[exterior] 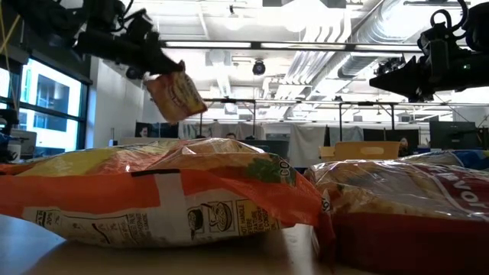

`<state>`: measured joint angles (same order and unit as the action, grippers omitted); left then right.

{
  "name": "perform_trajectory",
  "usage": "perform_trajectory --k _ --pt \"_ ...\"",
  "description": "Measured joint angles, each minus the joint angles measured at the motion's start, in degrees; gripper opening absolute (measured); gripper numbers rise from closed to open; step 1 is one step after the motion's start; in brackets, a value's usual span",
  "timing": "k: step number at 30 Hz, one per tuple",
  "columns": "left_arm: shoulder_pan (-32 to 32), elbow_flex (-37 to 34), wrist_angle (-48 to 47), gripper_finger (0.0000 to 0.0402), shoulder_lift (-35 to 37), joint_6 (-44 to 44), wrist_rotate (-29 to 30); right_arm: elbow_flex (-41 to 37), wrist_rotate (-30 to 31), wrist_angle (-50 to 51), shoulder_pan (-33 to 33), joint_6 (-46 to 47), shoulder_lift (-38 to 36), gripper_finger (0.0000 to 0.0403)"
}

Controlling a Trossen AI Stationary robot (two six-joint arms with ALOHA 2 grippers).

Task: Sort Maruchan noodles
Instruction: Put the red noodle pack into the white bin

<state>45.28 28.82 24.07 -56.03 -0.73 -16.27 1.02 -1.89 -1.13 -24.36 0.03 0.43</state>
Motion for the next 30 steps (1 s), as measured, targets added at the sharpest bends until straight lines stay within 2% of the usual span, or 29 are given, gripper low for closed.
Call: perform_trajectory --k 4,9,12,15,17,21,23,26,30 --pt "-4.42 2.72 -3.55 0.0 1.61 9.23 -5.88 0.0 0.0 0.0 0.01 0.01 0.0 0.0004" --pt "-12.0 7.35 -13.01 0.0 3.59 17.67 -7.26 0.0 0.0 0.0 0.01 0.16 0.0 0.0004" --pt "-16.56 7.62 -18.2 0.0 3.57 23.45 -3.59 0.0 0.0 0.0 0.01 0.16 0.0 0.0004" --pt "-21.69 6.04 -21.1 0.0 2.2 27.27 3.14 0.0 0.0 0.0 0.02 0.09 0.0 0.0004" --pt "-25.68 3.32 -18.73 0.0 0.3 31.17 7.38 0.0 0.0 0.0 0.02 0.08 0.0 0.0004" --pt "-33.33 -0.84 -1.84 0.0 -4.59 39.9 11.23 0.0 0.0 0.0 0.0 0.09 0.0 0.0004" --pt "-36.49 -1.47 3.17 0.0 -7.37 42.29 13.14 0.0 0.0 0.0 0.0 0.08 0.0 0.0004" --pt "-40.18 -1.6 7.0 0.0 -10.93 42.59 16.48 0.0 0.0 0.0 0.01 0.14 0.0 0.0004" --pt "-42.49 -1.96 6.83 0.0 -14.86 39.75 22.03 0.0 0.0 0.0 0.01 0.11 0.0 0.0004"
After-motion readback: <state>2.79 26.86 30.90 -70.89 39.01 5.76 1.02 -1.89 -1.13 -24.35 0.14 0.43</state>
